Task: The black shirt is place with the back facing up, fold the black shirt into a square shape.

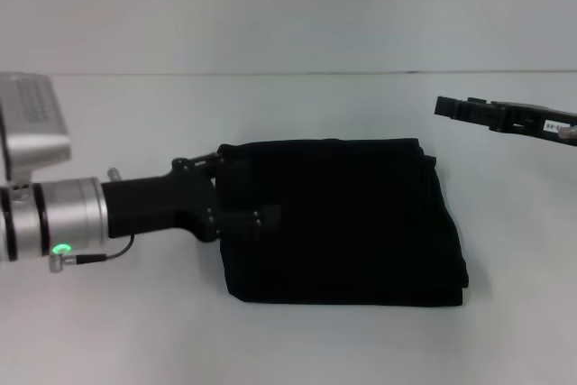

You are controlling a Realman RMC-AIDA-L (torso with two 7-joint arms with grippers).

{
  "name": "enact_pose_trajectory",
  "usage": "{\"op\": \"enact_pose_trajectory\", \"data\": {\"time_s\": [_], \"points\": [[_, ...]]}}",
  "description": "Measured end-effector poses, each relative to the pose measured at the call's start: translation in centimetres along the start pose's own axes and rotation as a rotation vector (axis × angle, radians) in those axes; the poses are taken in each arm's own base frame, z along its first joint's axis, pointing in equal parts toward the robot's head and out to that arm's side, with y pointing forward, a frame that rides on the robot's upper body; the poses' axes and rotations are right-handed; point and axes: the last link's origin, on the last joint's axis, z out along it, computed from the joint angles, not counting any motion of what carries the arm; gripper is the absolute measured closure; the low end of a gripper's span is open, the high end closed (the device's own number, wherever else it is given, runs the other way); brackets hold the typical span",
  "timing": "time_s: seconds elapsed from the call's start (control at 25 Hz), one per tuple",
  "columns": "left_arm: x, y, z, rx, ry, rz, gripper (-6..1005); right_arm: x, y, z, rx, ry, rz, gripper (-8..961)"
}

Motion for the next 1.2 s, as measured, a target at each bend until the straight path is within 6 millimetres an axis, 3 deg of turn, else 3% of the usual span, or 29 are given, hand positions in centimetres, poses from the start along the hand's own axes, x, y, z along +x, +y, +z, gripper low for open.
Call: {"op": "enact_pose_trajectory", "data": {"time_s": [0.52,1.0,1.2], "points": [[-2.9,0.2,1.9,0.110,-0.094,0.047,106,0.0,0.5,0.8,-0.010,0.005,0.000,132],[-5.1,1.1,-0.3,0.120,-0.105,-0.001,106,0.1,0.4,0.8,-0.004,0.006,-0.001,132],[-4.5,1.7,-1.0,0.087,-0.062,0.007,106,0.0,0.4,0.8,-0.002,0.005,-0.002,132]]}}
